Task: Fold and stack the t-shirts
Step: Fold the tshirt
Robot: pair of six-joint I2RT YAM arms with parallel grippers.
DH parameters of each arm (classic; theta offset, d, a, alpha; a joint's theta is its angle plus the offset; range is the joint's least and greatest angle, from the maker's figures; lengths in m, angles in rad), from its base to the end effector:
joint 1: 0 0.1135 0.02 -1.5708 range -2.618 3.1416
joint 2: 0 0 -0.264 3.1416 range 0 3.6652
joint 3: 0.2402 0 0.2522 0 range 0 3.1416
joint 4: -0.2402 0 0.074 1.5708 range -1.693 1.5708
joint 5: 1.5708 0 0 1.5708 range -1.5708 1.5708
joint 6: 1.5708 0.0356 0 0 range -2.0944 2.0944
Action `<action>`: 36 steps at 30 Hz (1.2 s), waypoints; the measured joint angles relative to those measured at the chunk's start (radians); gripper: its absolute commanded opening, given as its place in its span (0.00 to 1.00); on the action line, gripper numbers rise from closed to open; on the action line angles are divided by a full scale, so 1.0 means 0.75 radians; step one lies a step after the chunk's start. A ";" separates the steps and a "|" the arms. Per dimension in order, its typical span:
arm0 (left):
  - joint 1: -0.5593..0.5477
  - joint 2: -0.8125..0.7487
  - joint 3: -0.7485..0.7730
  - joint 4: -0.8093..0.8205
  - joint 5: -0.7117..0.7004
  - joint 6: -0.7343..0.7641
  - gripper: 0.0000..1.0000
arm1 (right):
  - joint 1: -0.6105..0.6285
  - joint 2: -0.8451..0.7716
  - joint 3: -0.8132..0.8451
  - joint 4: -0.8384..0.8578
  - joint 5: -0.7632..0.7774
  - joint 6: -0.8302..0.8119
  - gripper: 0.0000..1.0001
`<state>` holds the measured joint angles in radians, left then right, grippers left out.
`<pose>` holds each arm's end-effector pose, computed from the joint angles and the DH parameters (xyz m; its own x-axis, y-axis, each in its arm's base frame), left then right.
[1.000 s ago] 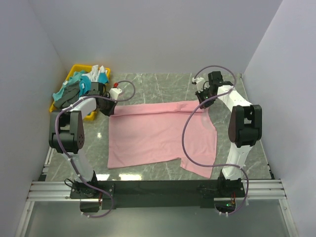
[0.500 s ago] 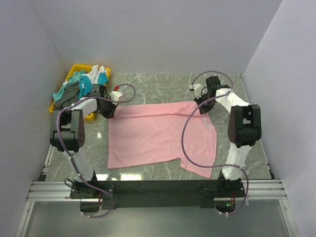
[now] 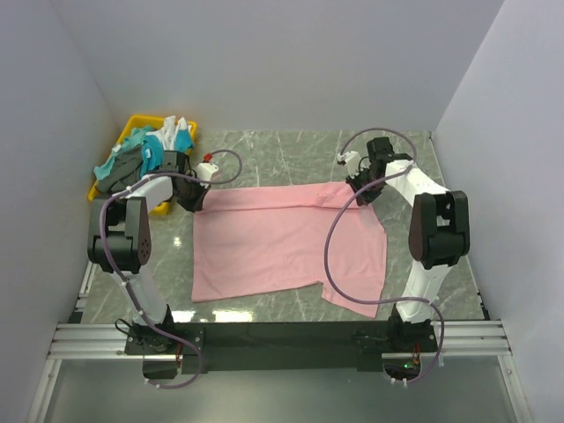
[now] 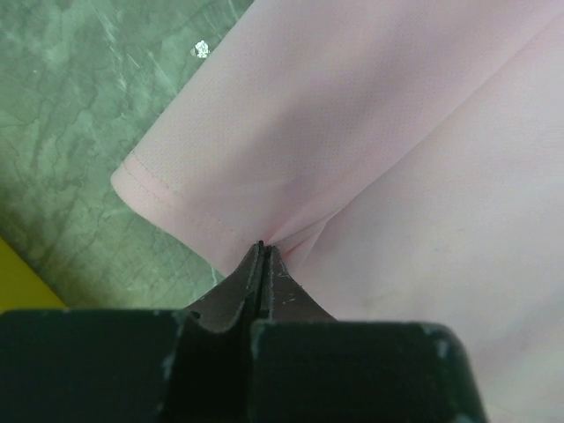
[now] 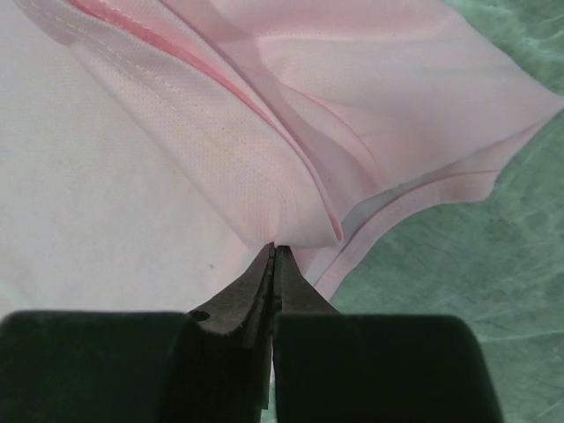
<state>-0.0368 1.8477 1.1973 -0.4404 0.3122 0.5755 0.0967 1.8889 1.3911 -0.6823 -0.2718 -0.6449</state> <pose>0.3726 -0.0247 0.1712 -0.6474 0.5421 -0.5357 0.6307 0.7757 0.0228 0.3850 0.0469 0.1999 -0.6184 -0.6417 -0.4536 -0.7089 0.7047 -0.0306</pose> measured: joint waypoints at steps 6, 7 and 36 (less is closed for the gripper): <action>0.000 -0.071 -0.006 -0.025 0.008 0.010 0.01 | 0.001 -0.030 -0.001 -0.004 -0.003 -0.005 0.00; 0.000 -0.077 -0.012 -0.024 0.008 0.011 0.02 | 0.003 -0.032 -0.004 -0.003 -0.003 -0.009 0.00; 0.005 -0.114 0.013 -0.135 0.101 -0.041 0.50 | 0.072 0.209 0.452 -0.179 -0.113 0.225 0.20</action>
<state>-0.0330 1.7618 1.2068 -0.5419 0.3878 0.5449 0.1505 2.0453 1.7298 -0.8162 -0.3565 -0.4763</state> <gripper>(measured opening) 0.461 0.217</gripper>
